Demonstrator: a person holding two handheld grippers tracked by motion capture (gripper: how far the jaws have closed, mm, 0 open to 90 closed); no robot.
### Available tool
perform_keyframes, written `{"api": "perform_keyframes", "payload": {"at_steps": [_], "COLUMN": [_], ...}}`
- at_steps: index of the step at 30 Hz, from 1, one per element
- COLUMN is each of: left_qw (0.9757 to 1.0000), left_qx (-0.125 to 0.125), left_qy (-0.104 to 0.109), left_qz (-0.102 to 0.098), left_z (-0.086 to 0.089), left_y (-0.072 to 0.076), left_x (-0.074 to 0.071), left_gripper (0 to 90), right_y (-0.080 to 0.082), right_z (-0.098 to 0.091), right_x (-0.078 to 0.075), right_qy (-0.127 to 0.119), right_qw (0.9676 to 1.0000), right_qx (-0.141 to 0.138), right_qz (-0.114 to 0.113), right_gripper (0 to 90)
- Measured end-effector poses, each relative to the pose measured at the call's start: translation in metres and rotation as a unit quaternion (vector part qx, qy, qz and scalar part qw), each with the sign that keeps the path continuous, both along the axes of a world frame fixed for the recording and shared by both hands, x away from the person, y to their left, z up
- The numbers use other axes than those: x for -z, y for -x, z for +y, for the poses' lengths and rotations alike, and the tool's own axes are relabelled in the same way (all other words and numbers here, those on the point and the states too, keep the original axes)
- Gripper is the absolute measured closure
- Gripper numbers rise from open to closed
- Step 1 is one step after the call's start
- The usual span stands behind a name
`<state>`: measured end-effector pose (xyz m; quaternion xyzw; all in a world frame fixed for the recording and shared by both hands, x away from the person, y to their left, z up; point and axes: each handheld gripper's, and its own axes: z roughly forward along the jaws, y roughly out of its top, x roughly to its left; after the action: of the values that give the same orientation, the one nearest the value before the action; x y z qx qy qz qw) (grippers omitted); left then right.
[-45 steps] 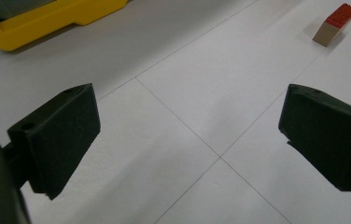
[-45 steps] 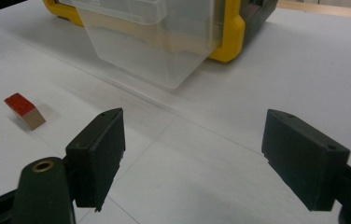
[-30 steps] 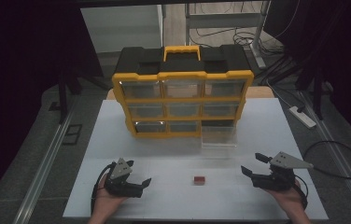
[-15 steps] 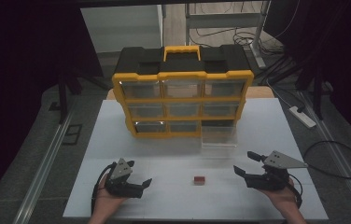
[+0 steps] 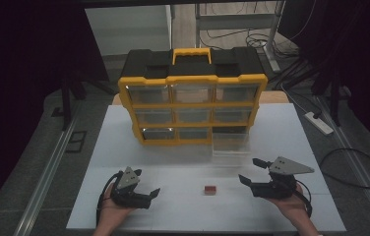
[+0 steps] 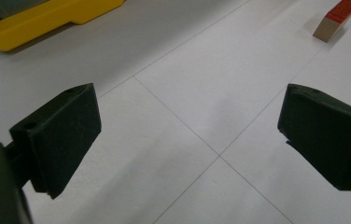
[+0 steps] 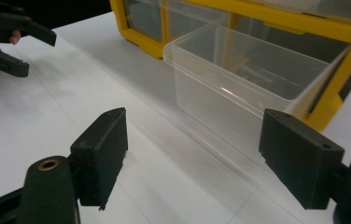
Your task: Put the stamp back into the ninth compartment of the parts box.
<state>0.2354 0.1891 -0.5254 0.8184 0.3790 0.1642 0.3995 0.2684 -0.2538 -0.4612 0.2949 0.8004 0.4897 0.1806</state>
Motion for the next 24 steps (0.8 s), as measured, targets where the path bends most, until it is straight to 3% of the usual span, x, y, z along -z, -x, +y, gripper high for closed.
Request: {"api": "perform_keyframes", "payload": {"at_steps": [24], "left_qw": [1.0000], "left_qx": [0.002], "left_qy": [-0.004], "left_qz": [-0.002], "left_z": [-0.001], "left_y": [0.000], "left_x": [0.000], "left_gripper": [6.1], "right_y": [-0.010], "right_z": [0.030], "right_x": [0.004], "right_qy": [0.021], "right_qw": [0.9987], "right_qx": [-0.046], "right_qz": [0.011], "right_gripper": [24.7]}}
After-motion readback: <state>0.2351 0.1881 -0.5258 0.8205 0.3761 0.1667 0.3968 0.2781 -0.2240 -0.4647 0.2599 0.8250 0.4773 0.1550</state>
